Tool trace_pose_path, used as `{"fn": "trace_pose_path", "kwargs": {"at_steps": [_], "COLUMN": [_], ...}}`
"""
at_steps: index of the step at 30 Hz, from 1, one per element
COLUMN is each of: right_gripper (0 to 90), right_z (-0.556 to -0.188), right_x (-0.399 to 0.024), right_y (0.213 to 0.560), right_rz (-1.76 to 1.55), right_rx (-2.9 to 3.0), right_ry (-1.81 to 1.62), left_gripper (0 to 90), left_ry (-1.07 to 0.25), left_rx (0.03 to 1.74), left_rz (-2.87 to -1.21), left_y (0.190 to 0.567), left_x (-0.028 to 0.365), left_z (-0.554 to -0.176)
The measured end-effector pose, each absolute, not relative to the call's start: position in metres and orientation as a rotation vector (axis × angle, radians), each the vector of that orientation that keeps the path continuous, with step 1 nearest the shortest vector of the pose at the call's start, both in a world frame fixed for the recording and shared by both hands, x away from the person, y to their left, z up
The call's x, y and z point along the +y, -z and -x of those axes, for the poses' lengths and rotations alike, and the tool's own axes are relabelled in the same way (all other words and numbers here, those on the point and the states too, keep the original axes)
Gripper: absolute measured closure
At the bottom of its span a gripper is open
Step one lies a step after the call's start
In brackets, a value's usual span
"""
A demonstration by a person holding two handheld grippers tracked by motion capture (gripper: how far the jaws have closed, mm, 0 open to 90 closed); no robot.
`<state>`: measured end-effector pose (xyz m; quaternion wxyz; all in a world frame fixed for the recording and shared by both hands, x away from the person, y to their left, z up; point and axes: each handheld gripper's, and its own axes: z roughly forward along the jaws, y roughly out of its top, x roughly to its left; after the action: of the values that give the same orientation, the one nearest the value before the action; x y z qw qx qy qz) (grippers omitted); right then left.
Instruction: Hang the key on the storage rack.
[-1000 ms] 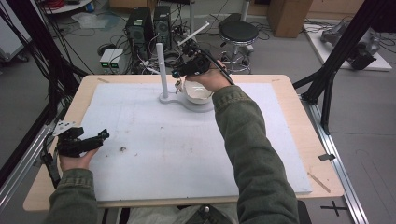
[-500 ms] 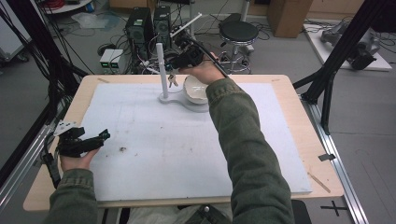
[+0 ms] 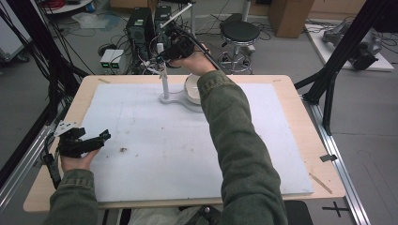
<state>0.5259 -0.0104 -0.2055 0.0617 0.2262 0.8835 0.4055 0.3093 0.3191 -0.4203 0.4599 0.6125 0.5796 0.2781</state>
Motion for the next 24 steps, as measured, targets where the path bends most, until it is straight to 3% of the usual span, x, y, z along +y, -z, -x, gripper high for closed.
{"fn": "trace_pose_path", "kwargs": {"at_steps": [24], "right_gripper": [66.7], "right_z": [-0.555], "right_x": [-0.007], "right_y": [0.221], "right_rz": [-0.768], "right_rx": [2.617], "right_ry": [-1.250], "left_gripper": [2.5], "left_ry": [-0.680], "left_rx": [1.424], "left_rz": [-1.503], "left_y": [0.422], "left_x": [0.318], "left_z": [-0.312]}}
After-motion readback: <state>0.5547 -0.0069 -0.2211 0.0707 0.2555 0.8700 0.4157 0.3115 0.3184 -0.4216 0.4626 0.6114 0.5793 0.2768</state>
